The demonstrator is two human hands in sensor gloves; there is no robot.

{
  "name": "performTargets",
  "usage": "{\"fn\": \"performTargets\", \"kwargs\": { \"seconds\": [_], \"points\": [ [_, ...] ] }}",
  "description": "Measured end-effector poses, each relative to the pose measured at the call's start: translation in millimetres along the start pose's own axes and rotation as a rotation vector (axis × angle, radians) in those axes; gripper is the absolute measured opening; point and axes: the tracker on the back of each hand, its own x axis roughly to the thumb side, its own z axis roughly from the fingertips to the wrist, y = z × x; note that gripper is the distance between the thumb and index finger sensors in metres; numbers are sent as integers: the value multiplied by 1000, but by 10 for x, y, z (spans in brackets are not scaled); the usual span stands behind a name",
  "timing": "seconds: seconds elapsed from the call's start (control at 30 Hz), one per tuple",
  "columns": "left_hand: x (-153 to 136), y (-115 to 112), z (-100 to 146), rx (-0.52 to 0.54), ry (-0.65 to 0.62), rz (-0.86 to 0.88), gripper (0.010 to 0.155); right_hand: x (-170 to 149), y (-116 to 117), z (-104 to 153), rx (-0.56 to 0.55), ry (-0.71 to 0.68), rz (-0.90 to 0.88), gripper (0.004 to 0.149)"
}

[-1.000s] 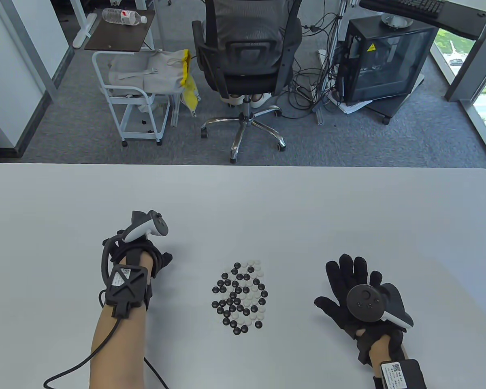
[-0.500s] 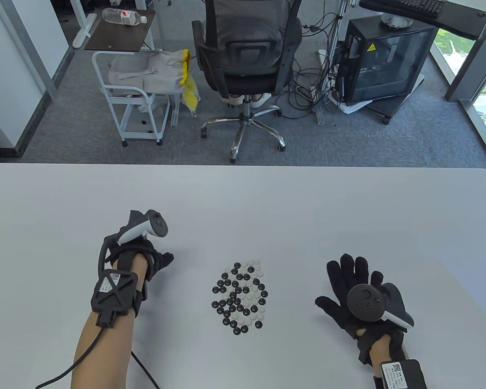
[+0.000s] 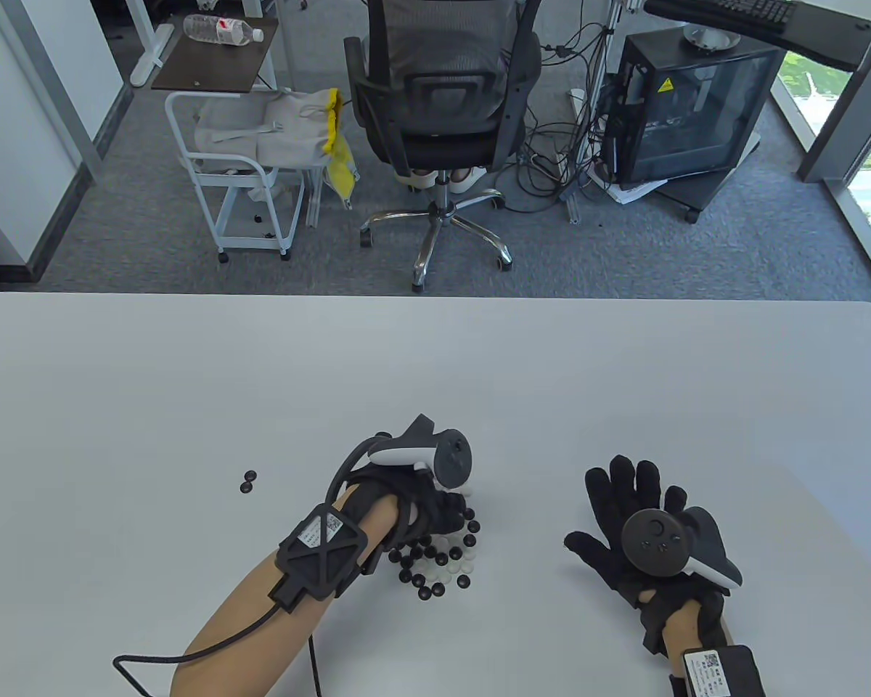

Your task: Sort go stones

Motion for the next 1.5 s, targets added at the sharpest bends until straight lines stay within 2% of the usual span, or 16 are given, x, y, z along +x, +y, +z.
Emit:
{"fn": "performTargets", "kwargs": {
  "seconds": [0.17, 0.27, 0.33, 0.4, 0.53, 0.7, 1.0, 1.23, 1.5],
  "points": [
    [85, -23, -297, -68, 7, -27, 69, 0, -8, 10, -4, 3, -6, 86],
    [111, 115, -463, -43, 20, 13, 68, 2, 2, 7, 3, 6, -4, 86],
    [104, 238, -595, -27, 76, 30, 68, -1, 6, 7, 7, 11, -4, 86],
    [53, 328, -666, -7, 138, 47, 68, -6, 6, 10, 8, 14, -8, 86],
    [-283, 407, -704, -20, 224, 181, 68, -34, 13, 11, 18, 26, -16, 86],
    [-795, 331, -454, -7, 329, 291, 67, -33, -2, 16, 22, 25, -19, 86],
    [-1562, -41, 201, -26, 499, 367, 68, -74, -36, 35, 15, 44, -27, 86],
    [-1935, -333, 628, -33, 599, 402, 69, -78, -46, 37, 24, 52, -29, 86],
    [-2170, -549, 913, -41, 660, 443, 68, -67, -45, 32, 35, 53, -27, 86]
  ]
}}
